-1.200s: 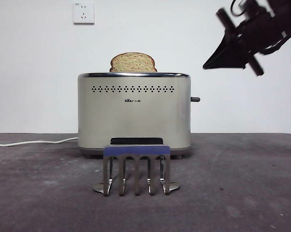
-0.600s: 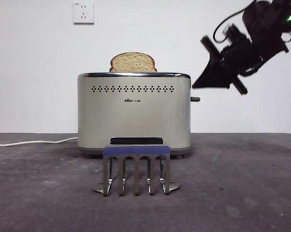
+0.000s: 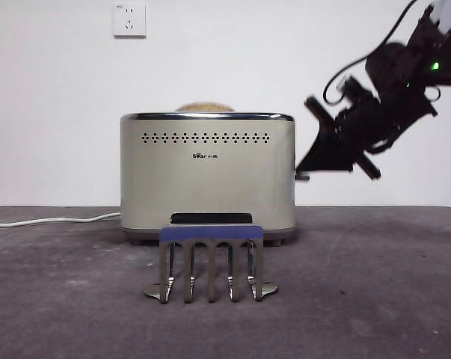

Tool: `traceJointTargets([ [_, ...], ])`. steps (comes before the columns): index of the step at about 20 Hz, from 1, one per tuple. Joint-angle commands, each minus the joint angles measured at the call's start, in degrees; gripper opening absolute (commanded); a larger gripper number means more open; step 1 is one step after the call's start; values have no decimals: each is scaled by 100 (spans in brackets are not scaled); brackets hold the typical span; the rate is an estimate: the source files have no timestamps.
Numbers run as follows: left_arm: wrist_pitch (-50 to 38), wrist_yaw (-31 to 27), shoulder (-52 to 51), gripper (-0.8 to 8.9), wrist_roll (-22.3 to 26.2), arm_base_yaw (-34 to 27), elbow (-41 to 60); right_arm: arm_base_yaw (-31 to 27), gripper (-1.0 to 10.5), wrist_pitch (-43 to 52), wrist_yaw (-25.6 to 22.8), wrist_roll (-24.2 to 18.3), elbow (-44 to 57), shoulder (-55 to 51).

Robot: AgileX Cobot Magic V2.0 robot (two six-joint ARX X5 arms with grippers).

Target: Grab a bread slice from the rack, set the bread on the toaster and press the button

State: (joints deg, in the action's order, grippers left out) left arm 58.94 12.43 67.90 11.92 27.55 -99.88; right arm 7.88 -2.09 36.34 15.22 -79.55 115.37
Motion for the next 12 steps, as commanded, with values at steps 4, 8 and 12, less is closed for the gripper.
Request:
traceJointTargets([
  [4, -7, 9, 0, 318, -37, 22, 4, 17, -12, -479, -238, -378, 72, 474],
  [8, 28, 9, 0, 318, -39, 22, 4, 20, -12, -496, -227, -417, 72, 490],
  [12, 83, 7, 0, 318, -39, 22, 4, 17, -12, -529, -223, -417, 72, 487],
])
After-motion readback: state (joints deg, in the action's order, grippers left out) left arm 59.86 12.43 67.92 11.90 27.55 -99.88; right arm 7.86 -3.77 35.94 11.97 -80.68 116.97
